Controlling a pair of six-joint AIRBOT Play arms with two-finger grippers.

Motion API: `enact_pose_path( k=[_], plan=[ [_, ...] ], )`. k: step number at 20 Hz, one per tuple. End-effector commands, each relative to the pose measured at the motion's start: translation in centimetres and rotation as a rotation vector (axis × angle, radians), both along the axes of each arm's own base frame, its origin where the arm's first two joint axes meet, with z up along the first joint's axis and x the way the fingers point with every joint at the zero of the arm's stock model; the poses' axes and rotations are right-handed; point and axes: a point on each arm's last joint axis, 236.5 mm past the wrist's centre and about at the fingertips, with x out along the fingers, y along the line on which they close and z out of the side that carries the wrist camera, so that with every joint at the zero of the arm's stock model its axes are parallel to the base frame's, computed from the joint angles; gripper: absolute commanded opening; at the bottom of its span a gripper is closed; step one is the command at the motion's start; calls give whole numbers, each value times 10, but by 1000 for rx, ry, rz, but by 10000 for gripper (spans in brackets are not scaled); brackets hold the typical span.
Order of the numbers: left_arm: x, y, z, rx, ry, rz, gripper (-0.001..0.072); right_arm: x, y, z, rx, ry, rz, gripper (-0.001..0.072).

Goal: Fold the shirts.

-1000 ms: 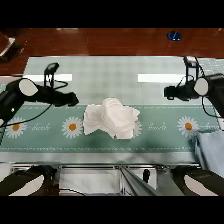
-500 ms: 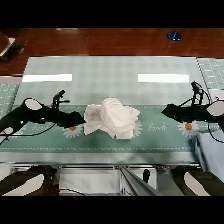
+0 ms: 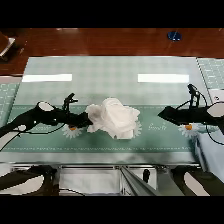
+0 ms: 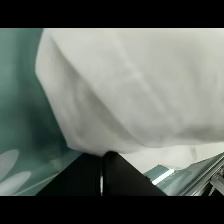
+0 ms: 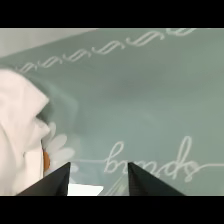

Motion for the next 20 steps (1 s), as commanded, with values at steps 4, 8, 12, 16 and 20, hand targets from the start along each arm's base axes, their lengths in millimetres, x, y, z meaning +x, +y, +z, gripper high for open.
enact_pose_path(
  k=[4,8,12,16,20],
  plan=[
    [-5,-8,3,-23,-3,-37,21,-9,57,-30,60,88,109,414],
    [-4,-7,2,-22,-4,-36,21,20,90,-40,212,114,91,414],
    [-4,-7,2,-21,-6,-35,21,36,97,-58,240,163,75,414],
    [1,-5,1,-11,-19,-21,21,47,106,-69,257,190,72,408],
    [3,-5,4,-14,-26,-17,21,50,135,-60,241,135,251,21]
  ],
)
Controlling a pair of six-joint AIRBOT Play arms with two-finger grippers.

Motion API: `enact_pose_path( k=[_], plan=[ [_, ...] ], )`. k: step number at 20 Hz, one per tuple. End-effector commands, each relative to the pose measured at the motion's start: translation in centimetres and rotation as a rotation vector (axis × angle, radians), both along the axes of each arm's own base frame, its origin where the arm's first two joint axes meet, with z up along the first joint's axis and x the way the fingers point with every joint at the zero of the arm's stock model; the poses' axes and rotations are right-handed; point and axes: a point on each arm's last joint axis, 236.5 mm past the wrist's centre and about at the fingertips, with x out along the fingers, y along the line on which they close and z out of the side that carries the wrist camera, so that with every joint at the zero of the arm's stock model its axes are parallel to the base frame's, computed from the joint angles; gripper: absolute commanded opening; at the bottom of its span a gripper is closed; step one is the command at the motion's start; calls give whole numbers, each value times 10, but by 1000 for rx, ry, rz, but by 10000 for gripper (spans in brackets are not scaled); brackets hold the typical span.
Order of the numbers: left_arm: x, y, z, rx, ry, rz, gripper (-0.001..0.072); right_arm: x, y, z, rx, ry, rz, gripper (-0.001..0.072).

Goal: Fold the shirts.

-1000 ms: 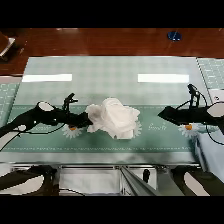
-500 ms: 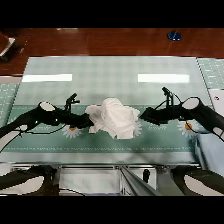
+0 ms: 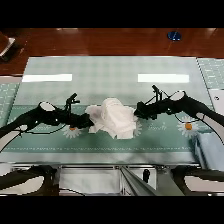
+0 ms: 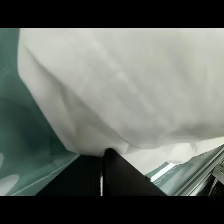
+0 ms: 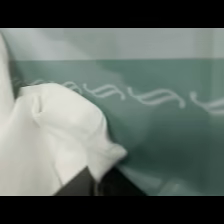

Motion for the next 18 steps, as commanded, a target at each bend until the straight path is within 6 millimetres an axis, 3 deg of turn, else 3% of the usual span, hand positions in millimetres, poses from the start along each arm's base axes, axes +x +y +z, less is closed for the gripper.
enact_pose_path(
  k=[1,3,5,7,9,11,13,15,16,18],
  plan=[
    [11,3,8,-7,-28,17,21,8,22,18,34,-70,131,18],
    [41,17,39,-39,-106,64,21,29,12,49,-5,-139,165,18],
    [90,48,99,-62,-265,165,21,67,-12,106,-91,-282,142,18],
    [135,87,191,-92,-485,300,20,109,-40,194,-169,-498,68,18],
    [154,116,302,-131,-745,382,21,129,-59,302,-217,-742,6,18],
    [144,133,408,-117,-1003,403,20,118,-72,403,-268,-957,-21,18],
    [118,139,487,-86,-1201,403,20,82,-76,489,-273,-1145,-37,18],
    [85,142,548,-44,-1369,404,21,40,-83,542,-290,-1274,-52,18],
    [69,143,569,-22,-1432,408,21,16,-90,559,-318,-1321,-62,18],
    [39,148,592,70,-1526,426,20,-26,-110,578,-396,-1373,-89,18]
  ],
)
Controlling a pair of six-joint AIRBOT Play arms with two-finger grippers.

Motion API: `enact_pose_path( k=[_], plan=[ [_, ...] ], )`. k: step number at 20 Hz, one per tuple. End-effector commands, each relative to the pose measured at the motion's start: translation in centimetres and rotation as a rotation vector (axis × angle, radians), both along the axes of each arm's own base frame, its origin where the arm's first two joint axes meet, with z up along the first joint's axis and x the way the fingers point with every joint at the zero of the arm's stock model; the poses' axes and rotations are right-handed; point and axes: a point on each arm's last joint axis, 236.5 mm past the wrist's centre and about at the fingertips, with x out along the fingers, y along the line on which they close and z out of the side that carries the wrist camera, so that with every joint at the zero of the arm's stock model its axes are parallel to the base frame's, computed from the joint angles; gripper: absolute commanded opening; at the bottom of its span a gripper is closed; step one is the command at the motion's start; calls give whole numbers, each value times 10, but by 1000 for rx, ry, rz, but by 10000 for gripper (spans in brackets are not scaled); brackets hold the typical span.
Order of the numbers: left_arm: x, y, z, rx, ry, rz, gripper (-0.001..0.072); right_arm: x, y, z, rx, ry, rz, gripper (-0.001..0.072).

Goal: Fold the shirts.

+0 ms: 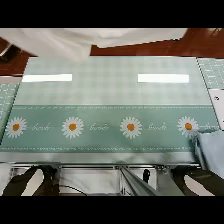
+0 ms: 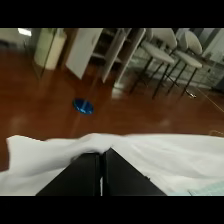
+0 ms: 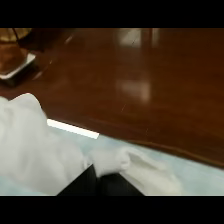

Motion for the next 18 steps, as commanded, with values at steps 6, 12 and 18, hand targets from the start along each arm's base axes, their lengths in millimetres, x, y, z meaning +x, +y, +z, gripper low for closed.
enact_pose_path(
  k=[6,12,18],
  plan=[
    [-133,41,61,329,-189,459,21,-153,-72,30,-118,-51,-223,18],
    [-139,25,3,394,-58,352,21,-164,-90,-95,-156,323,-298,18],
    [-41,38,-121,235,241,257,21,-111,-82,-246,-141,584,-321,18]
  ],
)
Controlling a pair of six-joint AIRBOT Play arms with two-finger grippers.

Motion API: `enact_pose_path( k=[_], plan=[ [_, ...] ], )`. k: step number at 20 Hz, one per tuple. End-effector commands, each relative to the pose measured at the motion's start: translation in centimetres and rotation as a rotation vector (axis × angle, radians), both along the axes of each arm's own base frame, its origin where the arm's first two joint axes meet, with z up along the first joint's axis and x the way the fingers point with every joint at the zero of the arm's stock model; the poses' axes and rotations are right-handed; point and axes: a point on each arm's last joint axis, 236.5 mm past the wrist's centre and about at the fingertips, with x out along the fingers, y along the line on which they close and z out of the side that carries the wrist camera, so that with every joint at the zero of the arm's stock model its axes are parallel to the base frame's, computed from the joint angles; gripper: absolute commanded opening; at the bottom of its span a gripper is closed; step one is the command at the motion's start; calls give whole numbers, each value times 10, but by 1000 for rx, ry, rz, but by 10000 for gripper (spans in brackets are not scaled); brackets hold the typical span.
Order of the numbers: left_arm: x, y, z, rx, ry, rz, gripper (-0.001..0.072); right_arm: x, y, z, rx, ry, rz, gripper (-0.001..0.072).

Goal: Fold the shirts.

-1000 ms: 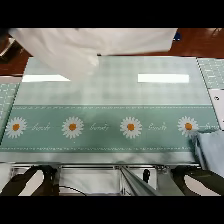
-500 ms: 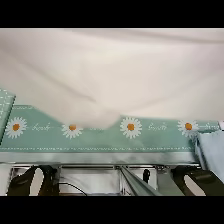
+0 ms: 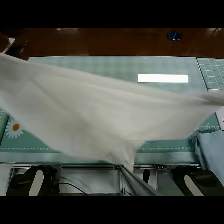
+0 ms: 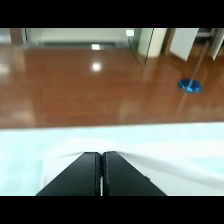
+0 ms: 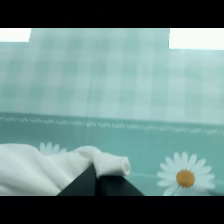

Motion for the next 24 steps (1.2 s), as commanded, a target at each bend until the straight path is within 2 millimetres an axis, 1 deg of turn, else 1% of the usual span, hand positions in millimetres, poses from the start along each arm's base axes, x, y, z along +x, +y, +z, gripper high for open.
enact_pose_path(
  k=[1,2,3,4,5,6,8,10,12,13,14,15,16,17,18,19,20,22,23,24],
  plan=[
    [61,-1,-69,-132,149,-45,21,35,8,-88,37,130,-27,18],
    [81,-9,-88,-159,206,-88,21,46,13,-109,51,170,-22,18],
    [103,-21,-109,-179,256,-136,21,59,13,-131,41,214,-25,18],
    [125,-32,-132,-194,308,-166,21,74,7,-151,7,250,-39,18],
    [143,-43,-154,-203,354,-184,20,92,-2,-166,-27,262,-63,18],
    [163,-55,-175,-210,392,-199,21,115,-12,-182,-30,258,-100,18],
    [192,-79,-210,-215,459,-230,21,152,-26,-208,66,274,-186,18],
    [207,-109,-245,-211,540,-283,20,193,-31,-220,215,253,-206,19],
    [210,-132,-277,-222,618,-310,22,221,-32,-229,331,252,-219,19],
    [207,-141,-291,-250,670,-308,50,230,-32,-234,379,264,-235,21],
    [201,-150,-306,-288,735,-299,229,238,-34,-240,418,276,-252,121],
    [194,-156,-317,-308,794,-303,508,242,-35,-244,442,285,-262,329],
    [184,-156,-327,-300,853,-318,508,244,-37,-244,451,293,-257,416],
    [173,-149,-334,-282,905,-327,508,242,-42,-241,444,302,-243,416],
    [161,-135,-339,-263,966,-330,508,236,-49,-235,435,319,-218,416],
    [146,-120,-343,-240,1028,-335,508,225,-59,-232,415,342,-199,415],
    [129,-102,-348,-199,1079,-345,508,208,-77,-232,373,380,-208,415],
    [96,-68,-353,-189,1137,-306,508,164,-110,-244,295,473,-257,414],
    [77,-61,-356,-225,1143,-290,508,142,-115,-254,290,510,-279,413],
    [54,-60,-361,-273,1156,-277,508,118,-111,-266,307,544,-291,409]
  ],
)
